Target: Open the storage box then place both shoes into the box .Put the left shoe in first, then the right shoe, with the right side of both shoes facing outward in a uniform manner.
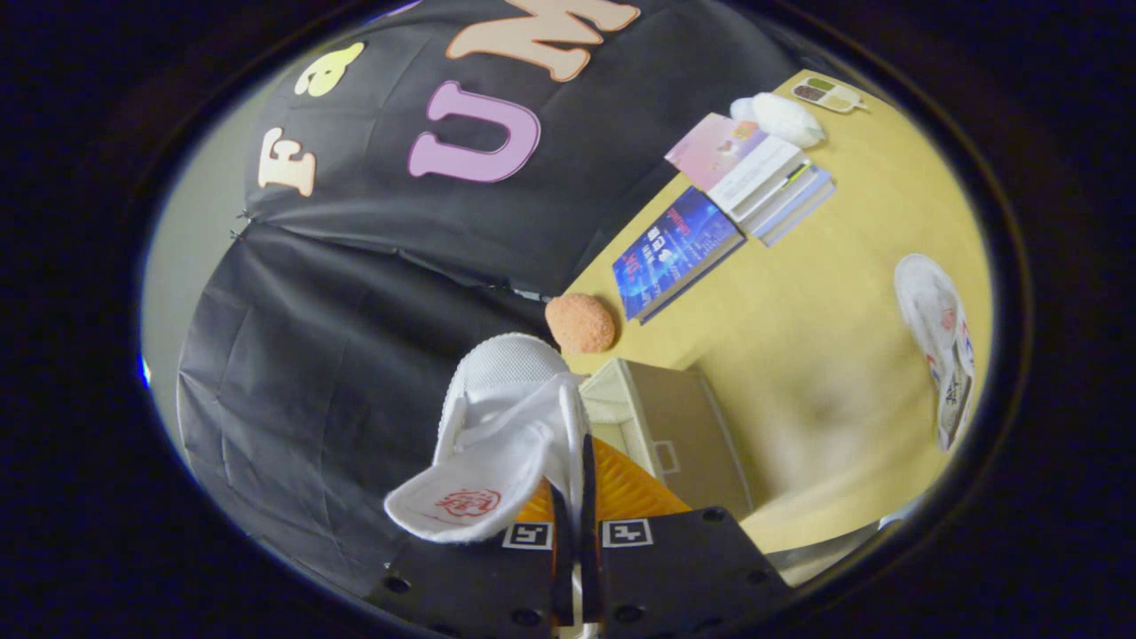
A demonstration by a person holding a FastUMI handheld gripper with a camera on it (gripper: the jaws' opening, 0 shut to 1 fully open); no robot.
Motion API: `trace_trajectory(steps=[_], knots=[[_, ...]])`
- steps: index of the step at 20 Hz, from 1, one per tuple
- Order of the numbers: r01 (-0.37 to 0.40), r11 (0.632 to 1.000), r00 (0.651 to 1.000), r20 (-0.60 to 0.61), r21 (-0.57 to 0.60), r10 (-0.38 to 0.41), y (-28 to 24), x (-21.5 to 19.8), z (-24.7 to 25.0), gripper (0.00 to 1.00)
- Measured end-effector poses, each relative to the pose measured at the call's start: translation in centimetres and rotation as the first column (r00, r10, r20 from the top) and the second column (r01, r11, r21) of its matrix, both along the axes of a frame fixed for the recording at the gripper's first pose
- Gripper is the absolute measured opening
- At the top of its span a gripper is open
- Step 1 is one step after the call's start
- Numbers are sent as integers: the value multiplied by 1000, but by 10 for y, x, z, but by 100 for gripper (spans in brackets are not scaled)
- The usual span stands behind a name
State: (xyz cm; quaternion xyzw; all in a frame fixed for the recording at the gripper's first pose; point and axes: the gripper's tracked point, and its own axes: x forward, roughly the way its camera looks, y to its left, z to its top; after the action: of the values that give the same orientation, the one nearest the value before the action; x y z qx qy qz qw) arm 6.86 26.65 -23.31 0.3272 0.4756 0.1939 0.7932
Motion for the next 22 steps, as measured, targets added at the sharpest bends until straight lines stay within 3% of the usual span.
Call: trace_trajectory(steps=[5, 8, 13, 22], knots=[[-39, 996, 999, -21, -85, 38, 66, 5, -32, 6], [-60, 978, 998, -33, -202, 54, 90, 3, -76, 6], [-92, 931, 996, -52, -354, 78, 103, -12, -134, 6], [-69, 896, 996, -77, -438, 39, 108, -9, -174, 6]])
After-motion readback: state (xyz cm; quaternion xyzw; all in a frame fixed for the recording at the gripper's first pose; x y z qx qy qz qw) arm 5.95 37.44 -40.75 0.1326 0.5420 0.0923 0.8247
